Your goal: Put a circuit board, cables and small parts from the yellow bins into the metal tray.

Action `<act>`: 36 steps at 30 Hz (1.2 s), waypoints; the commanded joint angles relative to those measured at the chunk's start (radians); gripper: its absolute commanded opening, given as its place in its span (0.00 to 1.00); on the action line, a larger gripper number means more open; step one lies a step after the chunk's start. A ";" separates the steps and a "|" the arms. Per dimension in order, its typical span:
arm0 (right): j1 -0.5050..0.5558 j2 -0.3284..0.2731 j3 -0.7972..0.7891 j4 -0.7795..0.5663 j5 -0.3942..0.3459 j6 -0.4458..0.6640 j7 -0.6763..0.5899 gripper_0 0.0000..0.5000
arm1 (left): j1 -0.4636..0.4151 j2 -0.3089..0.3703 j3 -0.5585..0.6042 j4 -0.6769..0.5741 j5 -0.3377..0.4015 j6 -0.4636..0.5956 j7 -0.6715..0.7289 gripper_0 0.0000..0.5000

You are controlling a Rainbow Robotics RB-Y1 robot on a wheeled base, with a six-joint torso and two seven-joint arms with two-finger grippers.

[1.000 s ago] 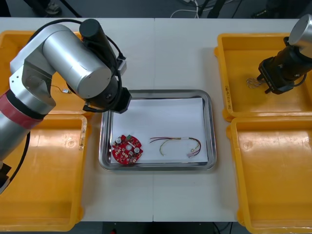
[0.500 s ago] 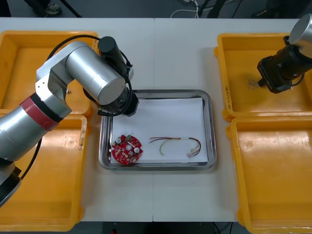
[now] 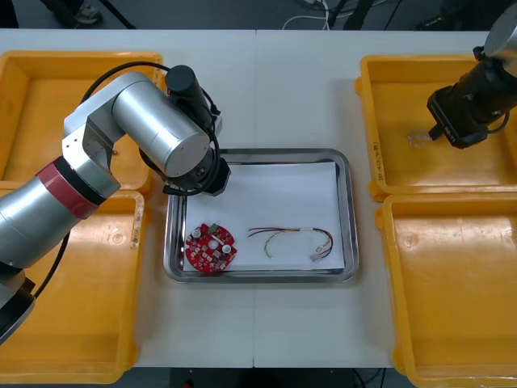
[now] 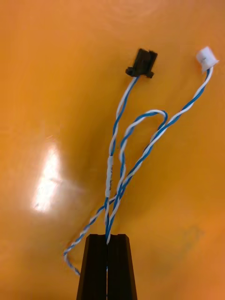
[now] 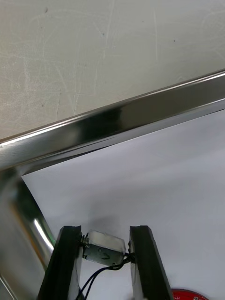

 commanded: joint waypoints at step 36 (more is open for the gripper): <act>0.056 -0.009 0.071 -0.767 0.057 0.665 0.390 0.00 | -0.067 0.001 0.083 -0.132 0.021 0.152 0.074 1.00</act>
